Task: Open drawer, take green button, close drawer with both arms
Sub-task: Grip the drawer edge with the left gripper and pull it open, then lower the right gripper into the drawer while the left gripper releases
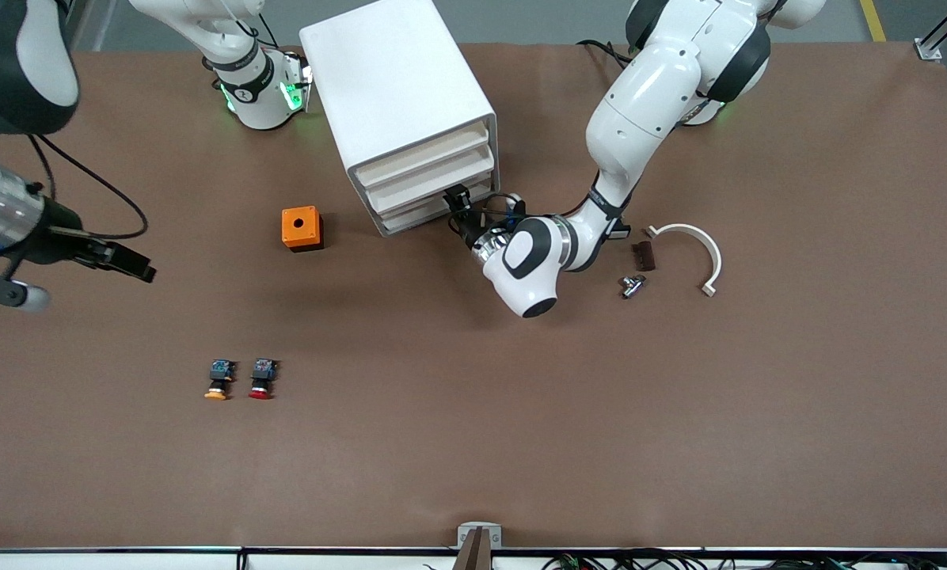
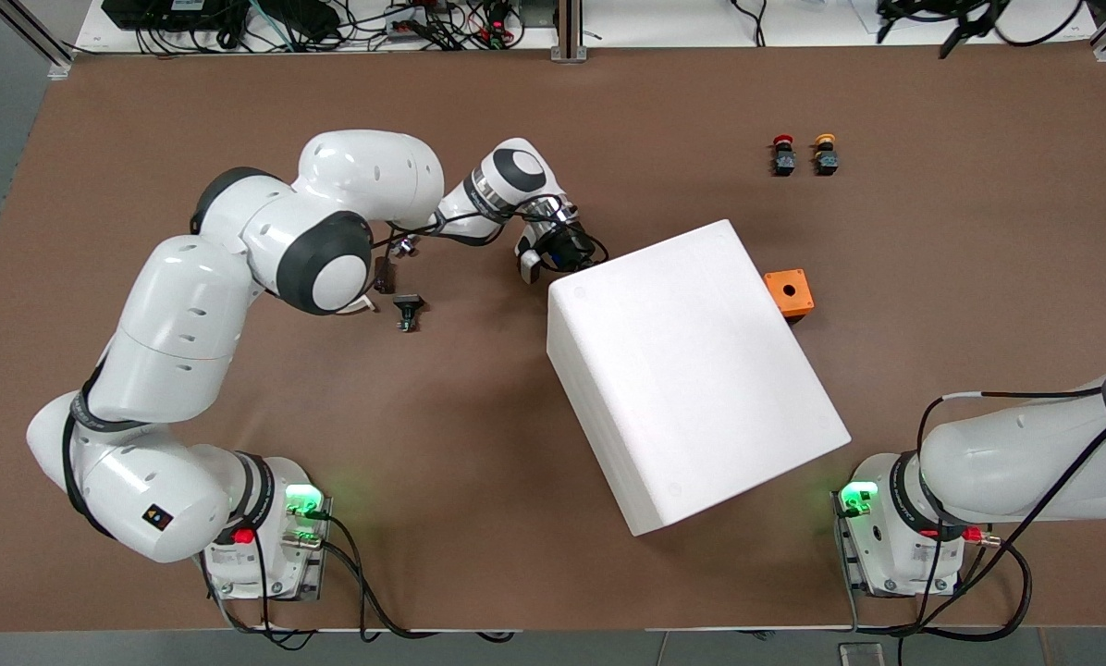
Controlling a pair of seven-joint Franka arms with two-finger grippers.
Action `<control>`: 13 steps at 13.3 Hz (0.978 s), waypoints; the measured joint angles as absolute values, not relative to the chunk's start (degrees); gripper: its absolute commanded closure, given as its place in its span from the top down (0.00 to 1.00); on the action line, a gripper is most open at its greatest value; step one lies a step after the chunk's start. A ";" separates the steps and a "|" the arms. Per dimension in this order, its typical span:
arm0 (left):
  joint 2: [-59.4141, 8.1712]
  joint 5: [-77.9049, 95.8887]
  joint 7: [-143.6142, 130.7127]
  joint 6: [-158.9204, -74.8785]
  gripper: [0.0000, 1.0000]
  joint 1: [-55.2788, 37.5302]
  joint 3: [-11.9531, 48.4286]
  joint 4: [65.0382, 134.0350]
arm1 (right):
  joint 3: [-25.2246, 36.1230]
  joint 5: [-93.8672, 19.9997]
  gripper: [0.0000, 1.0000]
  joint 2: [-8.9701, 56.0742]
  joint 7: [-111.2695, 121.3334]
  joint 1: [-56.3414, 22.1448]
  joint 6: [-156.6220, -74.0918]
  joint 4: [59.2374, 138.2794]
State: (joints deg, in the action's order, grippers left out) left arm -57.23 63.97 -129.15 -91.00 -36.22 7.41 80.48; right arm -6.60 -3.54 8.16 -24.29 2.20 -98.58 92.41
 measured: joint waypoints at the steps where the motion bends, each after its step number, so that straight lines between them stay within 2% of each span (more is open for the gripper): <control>1: -57.35 64.08 -129.30 -91.00 0.06 -36.26 7.40 80.48 | -8.89 -3.58 0.99 9.11 -29.95 2.15 -99.44 92.40; 6: -57.68 64.09 -129.74 -90.85 0.06 -35.46 6.50 80.11 | -17.61 -5.36 1.00 14.68 -53.37 1.87 -104.68 92.44; 11: -57.63 64.09 -124.60 -90.18 0.09 -31.33 1.99 76.53 | -23.48 -5.70 1.00 20.34 -70.44 0.10 -110.08 92.95; 13: -57.62 64.16 -122.42 -90.17 0.20 -30.54 0.48 75.54 | -23.66 -5.10 1.00 22.04 -76.37 -2.62 -112.99 93.60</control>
State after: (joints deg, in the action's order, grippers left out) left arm -57.62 64.16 -122.42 -90.17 -30.54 0.48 75.54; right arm -23.66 -5.10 22.04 -76.37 -2.62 -112.99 93.60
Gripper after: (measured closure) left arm 0.859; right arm 0.000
